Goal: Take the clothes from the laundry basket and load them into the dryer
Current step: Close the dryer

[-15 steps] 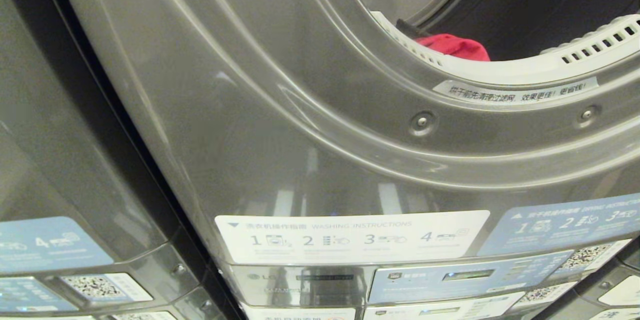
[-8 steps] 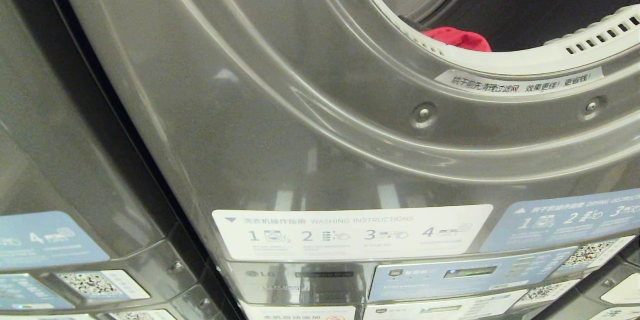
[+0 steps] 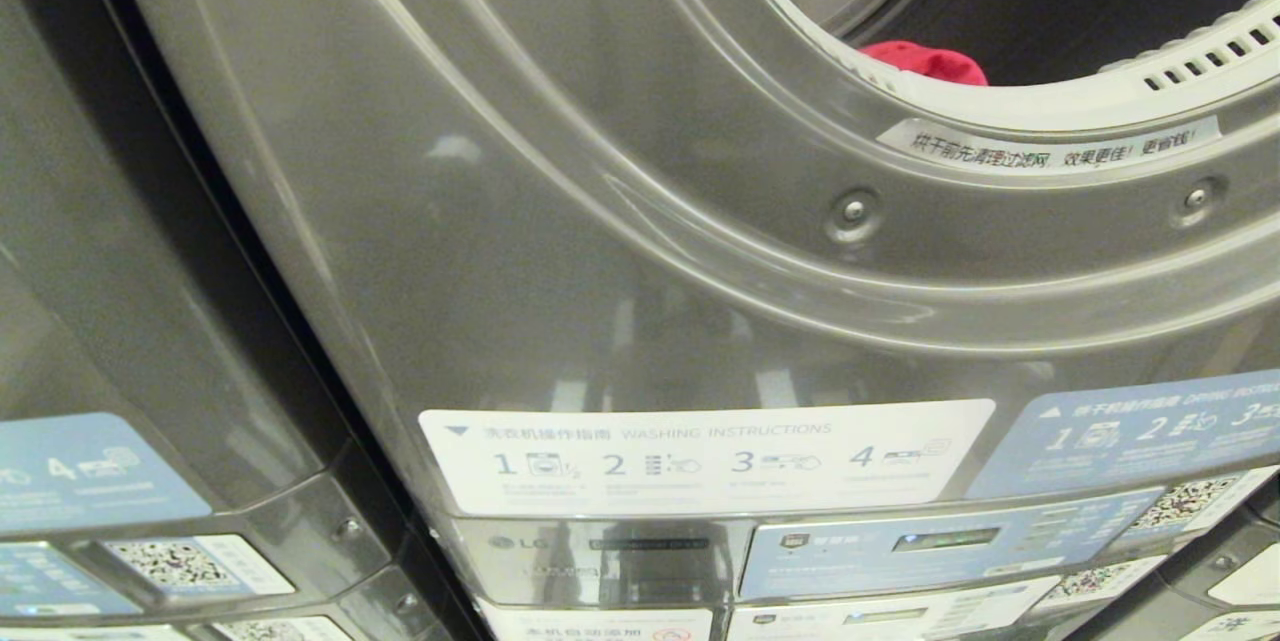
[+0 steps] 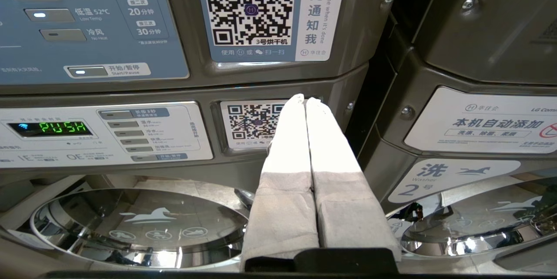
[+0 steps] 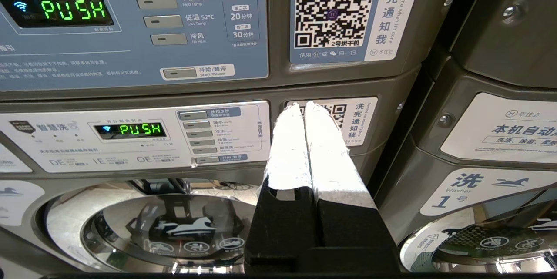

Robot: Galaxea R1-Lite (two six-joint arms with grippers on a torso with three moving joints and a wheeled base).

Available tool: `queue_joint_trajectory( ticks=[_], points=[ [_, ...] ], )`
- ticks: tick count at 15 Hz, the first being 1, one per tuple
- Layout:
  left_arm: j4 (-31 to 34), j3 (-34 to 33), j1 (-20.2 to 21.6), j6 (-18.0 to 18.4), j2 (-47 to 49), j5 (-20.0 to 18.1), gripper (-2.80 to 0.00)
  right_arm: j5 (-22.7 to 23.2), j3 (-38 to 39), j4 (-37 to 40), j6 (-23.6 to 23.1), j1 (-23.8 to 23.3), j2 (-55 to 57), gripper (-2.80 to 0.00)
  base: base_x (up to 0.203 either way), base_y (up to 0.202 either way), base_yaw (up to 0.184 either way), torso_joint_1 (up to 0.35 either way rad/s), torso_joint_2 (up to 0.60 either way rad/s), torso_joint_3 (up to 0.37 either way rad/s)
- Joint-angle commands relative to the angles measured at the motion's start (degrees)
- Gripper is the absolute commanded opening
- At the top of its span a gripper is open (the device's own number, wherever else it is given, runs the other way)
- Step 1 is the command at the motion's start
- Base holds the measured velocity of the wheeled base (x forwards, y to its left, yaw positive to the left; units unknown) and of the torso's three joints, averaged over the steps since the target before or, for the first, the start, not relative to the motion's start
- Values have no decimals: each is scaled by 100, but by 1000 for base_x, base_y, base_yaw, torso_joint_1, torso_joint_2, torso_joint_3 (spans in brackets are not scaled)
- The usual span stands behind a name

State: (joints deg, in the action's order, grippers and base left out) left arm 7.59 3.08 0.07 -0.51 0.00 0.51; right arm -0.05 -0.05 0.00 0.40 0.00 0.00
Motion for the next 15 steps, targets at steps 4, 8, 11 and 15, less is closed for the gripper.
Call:
queue_joint_trajectory(
  ticks=[4,8,11,15],
  points=[
    [5,-1,2,-2,0,2,-280,-4,5,0,4,0,9,-280,-114,0,1,-1,10,6],
    [5,3,1,-2,0,2,-280,-4,5,0,4,0,9,-280,-196,0,1,-4,4,6],
    [5,0,2,7,0,2,-280,-4,5,0,4,0,9,-280,-154,0,-1,-2,2,4],
    [5,8,10,7,0,2,-280,-4,5,0,4,0,9,-280,0,0,0,7,1,1]
  ],
)
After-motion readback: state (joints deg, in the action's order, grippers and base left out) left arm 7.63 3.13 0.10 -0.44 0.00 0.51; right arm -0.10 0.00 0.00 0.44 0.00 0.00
